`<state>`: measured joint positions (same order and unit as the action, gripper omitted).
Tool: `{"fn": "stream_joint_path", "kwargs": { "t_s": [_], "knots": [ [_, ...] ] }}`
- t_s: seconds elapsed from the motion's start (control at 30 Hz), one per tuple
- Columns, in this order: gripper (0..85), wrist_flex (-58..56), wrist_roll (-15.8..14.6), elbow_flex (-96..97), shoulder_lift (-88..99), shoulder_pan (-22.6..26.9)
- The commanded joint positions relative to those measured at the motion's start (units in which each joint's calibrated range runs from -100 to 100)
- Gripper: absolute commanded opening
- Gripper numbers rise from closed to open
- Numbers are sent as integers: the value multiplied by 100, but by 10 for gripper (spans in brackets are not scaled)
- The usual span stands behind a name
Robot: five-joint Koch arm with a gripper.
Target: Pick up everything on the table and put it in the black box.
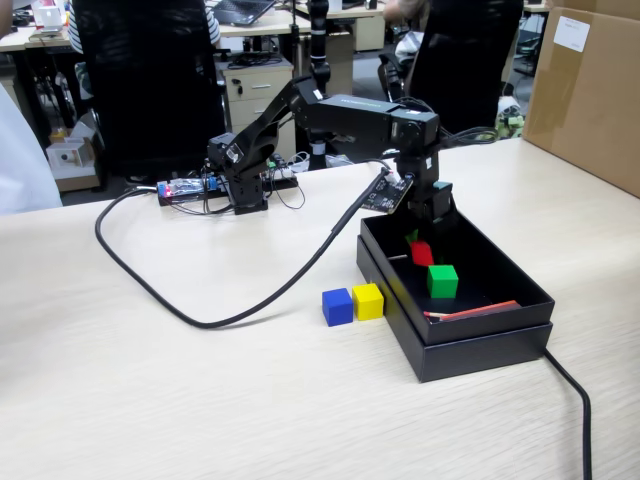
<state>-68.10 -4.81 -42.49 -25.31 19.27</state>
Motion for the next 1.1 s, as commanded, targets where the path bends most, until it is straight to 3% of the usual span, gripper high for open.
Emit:
{"fn": "stream_joint_path", "kwargs": {
  "t_s": [0.0,0.07,0.23,0.57,0.77,1.07],
  "knots": [
    [332,-140,0,-275,150,5],
    [396,-140,0,-257,322,0],
    [396,-140,10,-148,1814,-151],
    [427,-140,59,632,4212,-1206],
    [468,-132,54,1593,4212,-1529],
    [481,-123,-49,1647,2663,-1553]
  ]
}}
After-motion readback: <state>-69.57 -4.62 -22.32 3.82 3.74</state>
